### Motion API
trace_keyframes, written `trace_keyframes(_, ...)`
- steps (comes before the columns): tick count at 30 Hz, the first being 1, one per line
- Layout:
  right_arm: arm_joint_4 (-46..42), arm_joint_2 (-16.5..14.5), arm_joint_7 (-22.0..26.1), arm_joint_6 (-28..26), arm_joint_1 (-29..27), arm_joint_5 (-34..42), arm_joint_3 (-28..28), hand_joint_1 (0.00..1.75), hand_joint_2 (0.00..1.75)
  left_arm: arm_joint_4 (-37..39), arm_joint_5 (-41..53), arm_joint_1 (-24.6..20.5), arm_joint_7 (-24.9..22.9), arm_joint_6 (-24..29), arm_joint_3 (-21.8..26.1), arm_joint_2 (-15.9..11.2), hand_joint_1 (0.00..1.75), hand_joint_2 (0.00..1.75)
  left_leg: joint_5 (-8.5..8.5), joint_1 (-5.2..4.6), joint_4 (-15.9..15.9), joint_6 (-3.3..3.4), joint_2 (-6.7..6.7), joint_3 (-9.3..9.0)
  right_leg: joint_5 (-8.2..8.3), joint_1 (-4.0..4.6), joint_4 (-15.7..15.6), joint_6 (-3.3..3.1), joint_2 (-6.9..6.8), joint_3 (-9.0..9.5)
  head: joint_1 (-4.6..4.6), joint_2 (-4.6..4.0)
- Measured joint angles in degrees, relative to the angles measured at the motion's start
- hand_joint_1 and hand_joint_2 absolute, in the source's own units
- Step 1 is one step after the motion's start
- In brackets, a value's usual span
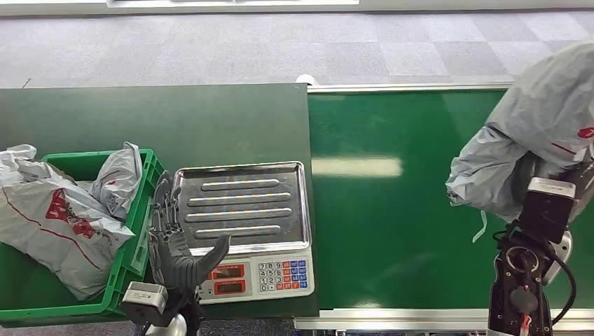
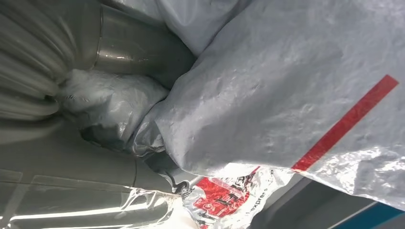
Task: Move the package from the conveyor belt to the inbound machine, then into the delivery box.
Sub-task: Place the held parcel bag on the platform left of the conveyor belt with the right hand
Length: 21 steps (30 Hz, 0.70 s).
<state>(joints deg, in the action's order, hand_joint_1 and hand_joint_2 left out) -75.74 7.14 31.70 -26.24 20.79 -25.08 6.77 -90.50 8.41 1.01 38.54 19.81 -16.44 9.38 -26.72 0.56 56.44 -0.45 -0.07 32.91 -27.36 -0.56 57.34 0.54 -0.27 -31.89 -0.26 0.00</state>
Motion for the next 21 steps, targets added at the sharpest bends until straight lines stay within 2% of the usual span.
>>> trace_keyframes(3, 0.6, -0.4, -0.9, -0.5, 2.1, -1.5, -4.0, 1.75, 1.75, 0.5, -0.1, -0.8, 0.0, -0.1, 0.1, 0.0, 0.00, 1.75, 0.02, 0.01, 0.0, 0.00, -0.09, 0.00, 0.00, 0.01, 0.0, 0.00, -0.06, 0.02, 0.01, 0.00)
trace_keyframes(7, 1.0, -0.5, -1.1, -0.7, 2.9, -2.0, -6.4, 1.75, 1.75, 0.9, -0.1, -1.0, 0.0, -0.1, 0.4, 0.0, 0.00, 1.75, 0.00, -0.01, 0.0, 0.00, -0.10, 0.09, -0.01, 0.00, 0.0, 0.01, -0.03, -0.01, 0.01, 0.00)
trace_keyframes(11, 2.4, -1.0, -1.1, -0.7, 5.5, -8.6, -10.5, 1.75, 1.75, 1.0, -0.2, -1.7, 0.2, 0.6, 1.1, 0.0, 0.00, 1.75, 0.00, -0.01, 0.0, 0.00, 0.01, 0.14, 0.00, 0.00, 0.0, 0.01, 0.04, -0.07, 0.00, 0.00)
trace_keyframes(21, 7.7, -7.7, -7.0, 1.6, 13.0, -26.0, -28.7, 1.75, 1.75, 0.8, -0.3, -4.1, 0.8, 1.0, 4.8, 0.0, 0.00, 1.75, 0.05, 0.10, 0.0, -0.08, 0.08, 0.06, 0.00, 0.12, 0.1, -0.02, 0.09, -0.07, 0.01, 0.00)
